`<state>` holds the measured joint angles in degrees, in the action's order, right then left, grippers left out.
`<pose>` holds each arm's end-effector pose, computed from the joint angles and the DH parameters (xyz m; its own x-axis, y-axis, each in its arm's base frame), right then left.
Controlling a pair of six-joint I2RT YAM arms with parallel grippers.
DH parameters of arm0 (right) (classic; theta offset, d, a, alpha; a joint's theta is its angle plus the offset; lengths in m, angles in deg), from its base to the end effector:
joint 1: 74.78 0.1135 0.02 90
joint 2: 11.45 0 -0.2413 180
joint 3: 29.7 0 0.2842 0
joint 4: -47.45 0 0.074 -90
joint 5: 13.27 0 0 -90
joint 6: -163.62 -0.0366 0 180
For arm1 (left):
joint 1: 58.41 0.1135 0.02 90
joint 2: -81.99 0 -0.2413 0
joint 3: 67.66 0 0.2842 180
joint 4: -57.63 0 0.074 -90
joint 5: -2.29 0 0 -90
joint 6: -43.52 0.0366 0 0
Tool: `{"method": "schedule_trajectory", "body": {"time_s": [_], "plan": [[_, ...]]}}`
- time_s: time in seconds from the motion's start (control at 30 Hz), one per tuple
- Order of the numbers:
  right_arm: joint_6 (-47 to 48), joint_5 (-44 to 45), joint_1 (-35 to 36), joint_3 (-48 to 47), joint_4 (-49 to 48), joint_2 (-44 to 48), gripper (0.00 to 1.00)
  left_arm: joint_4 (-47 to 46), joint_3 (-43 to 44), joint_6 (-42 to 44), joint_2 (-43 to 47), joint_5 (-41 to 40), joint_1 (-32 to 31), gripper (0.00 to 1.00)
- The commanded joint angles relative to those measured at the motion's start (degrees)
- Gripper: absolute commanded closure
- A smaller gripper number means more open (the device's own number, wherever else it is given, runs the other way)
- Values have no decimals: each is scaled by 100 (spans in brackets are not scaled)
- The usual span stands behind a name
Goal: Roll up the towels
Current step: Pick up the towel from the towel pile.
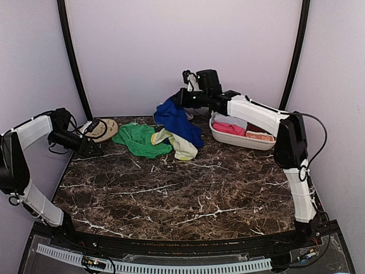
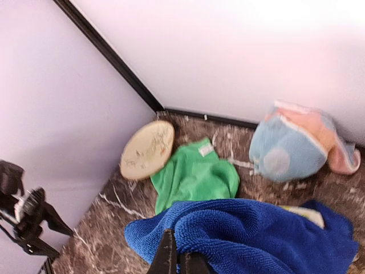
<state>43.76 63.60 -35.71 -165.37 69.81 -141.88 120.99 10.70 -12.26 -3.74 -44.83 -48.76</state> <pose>0.4329 0.3621 0.2909 -0.5877 0.1474 -0.7955 -0.5647 0.6294 0.5338 0.3168 0.0286 0.2225 -0.7141 0.2966 -0.6341 0.6048 0.7175 -0.3455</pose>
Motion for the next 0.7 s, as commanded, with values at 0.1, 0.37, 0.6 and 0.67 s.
{"method": "schedule_trajectory", "body": {"time_s": [0.1,0.37,0.6,0.67], "plan": [[-622,-717,-551,-138,-1091,796,100,171,21,-14,74,165,28,34],[-693,-898,-707,133,-1203,1334,100,197,53,25,74,195,28,34],[-101,-913,-485,742,-393,2132,100,220,1,214,123,467,28,27],[7,-810,-453,1222,-459,2568,100,247,-12,270,142,615,28,23]]}}
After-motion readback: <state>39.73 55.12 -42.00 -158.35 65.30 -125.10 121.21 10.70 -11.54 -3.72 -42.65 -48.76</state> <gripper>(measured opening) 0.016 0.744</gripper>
